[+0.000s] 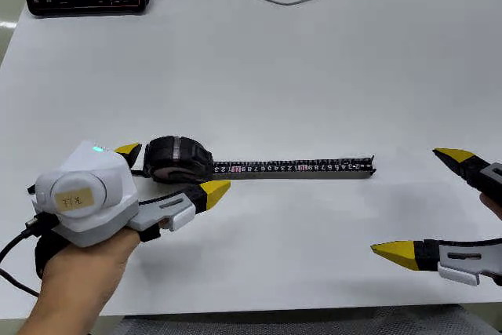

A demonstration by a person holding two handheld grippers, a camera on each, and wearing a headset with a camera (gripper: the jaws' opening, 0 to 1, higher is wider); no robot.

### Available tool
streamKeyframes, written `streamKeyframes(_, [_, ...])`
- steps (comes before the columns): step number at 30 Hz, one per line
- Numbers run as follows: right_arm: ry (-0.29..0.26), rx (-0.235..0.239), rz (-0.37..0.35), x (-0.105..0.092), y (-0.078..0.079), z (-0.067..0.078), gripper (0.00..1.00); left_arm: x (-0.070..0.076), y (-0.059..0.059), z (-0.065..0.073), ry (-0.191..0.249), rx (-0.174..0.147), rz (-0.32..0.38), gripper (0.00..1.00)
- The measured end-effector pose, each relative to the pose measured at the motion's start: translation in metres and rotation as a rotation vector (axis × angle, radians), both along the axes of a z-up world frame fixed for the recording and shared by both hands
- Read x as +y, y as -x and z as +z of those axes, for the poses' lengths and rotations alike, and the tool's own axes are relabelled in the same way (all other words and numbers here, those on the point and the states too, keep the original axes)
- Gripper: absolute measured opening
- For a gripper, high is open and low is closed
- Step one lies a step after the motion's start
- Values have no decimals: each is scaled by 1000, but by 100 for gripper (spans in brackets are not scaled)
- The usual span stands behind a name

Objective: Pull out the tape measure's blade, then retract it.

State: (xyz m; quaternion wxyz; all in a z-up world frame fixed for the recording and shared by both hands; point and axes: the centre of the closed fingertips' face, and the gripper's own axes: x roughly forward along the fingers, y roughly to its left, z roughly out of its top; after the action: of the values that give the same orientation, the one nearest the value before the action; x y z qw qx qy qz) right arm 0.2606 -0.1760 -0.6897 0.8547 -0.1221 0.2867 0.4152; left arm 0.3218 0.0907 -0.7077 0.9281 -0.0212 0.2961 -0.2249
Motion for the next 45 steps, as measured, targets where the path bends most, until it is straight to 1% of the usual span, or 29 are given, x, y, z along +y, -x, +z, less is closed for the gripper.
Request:
streamKeyframes(1, [0, -1, 0, 0, 0, 0, 99, 0, 0, 0, 4, -3, 3, 89])
streamKeyframes(2, [2, -2, -1, -1, -1, 0, 99, 1, 0, -2, 3, 3, 13, 89])
streamKeyframes(4, [0, -3, -1, -1, -2, 1, 99, 0, -1, -1, 18, 3, 25, 89])
streamKeyframes(6, [3, -5, 0, -1, -3, 1, 99, 1, -1, -2, 12, 2, 30, 87])
streamKeyframes(7, [3, -5, 0, -1, -3, 1, 99, 0, -1, -3, 24, 8, 35, 87])
streamKeyframes(11, [3, -6, 1, -1, -4, 1, 99, -1, -2, -5, 28, 9, 45, 85])
streamKeyframes(12, [5, -6, 1, -1, -4, 1, 99, -2, -2, -4, 44, 9, 52, 84])
streamKeyframes(17, [11, -7, 2, -2, -4, 0, 98, -1, -2, -4, 40, 5, 60, 82])
streamKeyframes(21, [13, -5, 4, -1, -4, 0, 97, 0, -3, -4, 50, 3, 79, 80])
streamKeyframes(26, [10, -4, 3, -1, -5, 0, 97, 1, -4, -4, 49, -1, 101, 79])
streamKeyframes(30, [14, -4, 11, -1, -7, -1, 96, 2, -6, -6, 51, 6, 126, 77])
streamKeyframes(33, [19, -3, 19, -1, -9, -1, 93, 2, -8, -7, 46, 8, 145, 76])
streamKeyframes(37, [36, -8, 33, -3, -12, -2, 90, 3, -9, -8, 65, 15, 172, 76])
streamKeyframes(39, [45, -12, 35, -4, -14, -3, 88, 3, -9, -9, 63, 15, 179, 76])
streamKeyframes(40, [43, -12, 37, -3, -16, -3, 87, 3, -10, -9, 69, 15, 191, 76])
streamKeyframes(42, [47, -16, 42, -3, -19, -4, 85, 4, -11, -10, 59, 17, 199, 76])
streamKeyframes(45, [53, -18, 50, -4, -24, -4, 82, 6, -12, -12, 59, 19, 218, 74])
